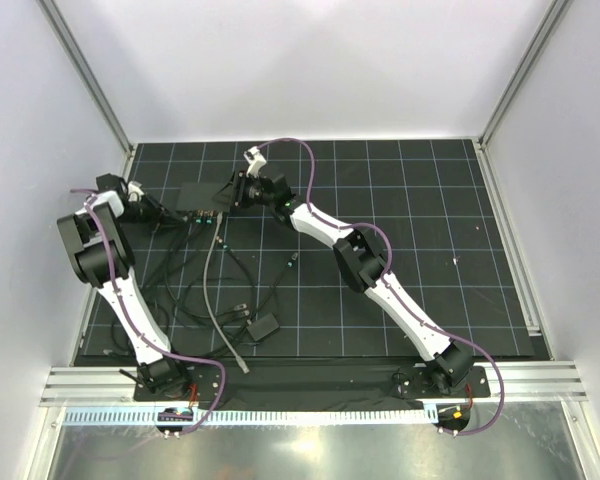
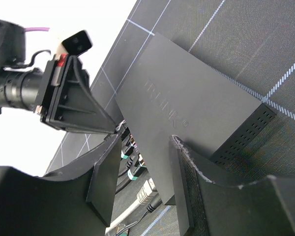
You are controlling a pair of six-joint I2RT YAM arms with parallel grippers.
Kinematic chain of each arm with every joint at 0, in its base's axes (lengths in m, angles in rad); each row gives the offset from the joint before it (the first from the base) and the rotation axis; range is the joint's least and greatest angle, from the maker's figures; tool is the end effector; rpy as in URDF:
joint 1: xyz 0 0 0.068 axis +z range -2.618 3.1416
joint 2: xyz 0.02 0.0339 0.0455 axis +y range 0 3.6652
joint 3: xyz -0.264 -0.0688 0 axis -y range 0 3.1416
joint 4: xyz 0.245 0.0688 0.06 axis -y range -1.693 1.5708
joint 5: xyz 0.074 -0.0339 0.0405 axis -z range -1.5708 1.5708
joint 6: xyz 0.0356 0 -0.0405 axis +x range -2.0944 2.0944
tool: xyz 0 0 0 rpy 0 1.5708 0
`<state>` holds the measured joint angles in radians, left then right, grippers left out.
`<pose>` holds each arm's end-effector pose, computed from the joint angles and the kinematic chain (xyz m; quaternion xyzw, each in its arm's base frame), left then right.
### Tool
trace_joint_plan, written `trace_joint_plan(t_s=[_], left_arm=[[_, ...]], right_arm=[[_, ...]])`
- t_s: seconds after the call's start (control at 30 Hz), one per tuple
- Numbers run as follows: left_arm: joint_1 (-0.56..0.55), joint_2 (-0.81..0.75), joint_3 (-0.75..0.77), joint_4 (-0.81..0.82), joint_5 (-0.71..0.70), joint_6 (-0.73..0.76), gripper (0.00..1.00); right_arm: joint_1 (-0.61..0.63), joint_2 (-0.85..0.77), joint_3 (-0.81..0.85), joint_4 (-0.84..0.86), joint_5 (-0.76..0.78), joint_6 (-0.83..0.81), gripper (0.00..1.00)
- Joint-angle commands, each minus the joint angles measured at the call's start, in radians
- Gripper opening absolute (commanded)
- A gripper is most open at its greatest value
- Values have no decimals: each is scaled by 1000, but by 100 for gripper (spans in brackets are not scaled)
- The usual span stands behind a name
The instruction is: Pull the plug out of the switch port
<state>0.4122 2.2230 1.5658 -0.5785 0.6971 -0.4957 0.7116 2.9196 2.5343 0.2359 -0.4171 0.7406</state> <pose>0.4161 0.1570 0.1255 -0.3552 0.8578 -0.3430 0.1425 0.4696 0.4240 0.1193 -0.1243 0.7434 0.5411 0.3731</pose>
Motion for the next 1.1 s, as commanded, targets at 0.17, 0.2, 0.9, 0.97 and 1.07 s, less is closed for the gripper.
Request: trace_joint_plan(t_s=[0.17, 0.2, 0.9, 0.97, 1.07], left_arm=[[59, -221, -110, -9, -292, 22, 0], [59, -280, -119, -7, -312, 19, 0], [-236, -856, -151, 25, -338, -170, 0], [-237, -855, -142, 40, -331, -182, 0], [-257, -836, -112, 42, -327, -188, 0]], right_arm=[[2, -20, 0, -24, 8, 0, 51], [0, -22, -2, -26, 8, 0, 51], [-37, -446, -372, -2, -273, -181, 85], [-38, -523, -552, 87, -330, -220, 89], [-38, -626, -704, 162, -403, -242, 91]])
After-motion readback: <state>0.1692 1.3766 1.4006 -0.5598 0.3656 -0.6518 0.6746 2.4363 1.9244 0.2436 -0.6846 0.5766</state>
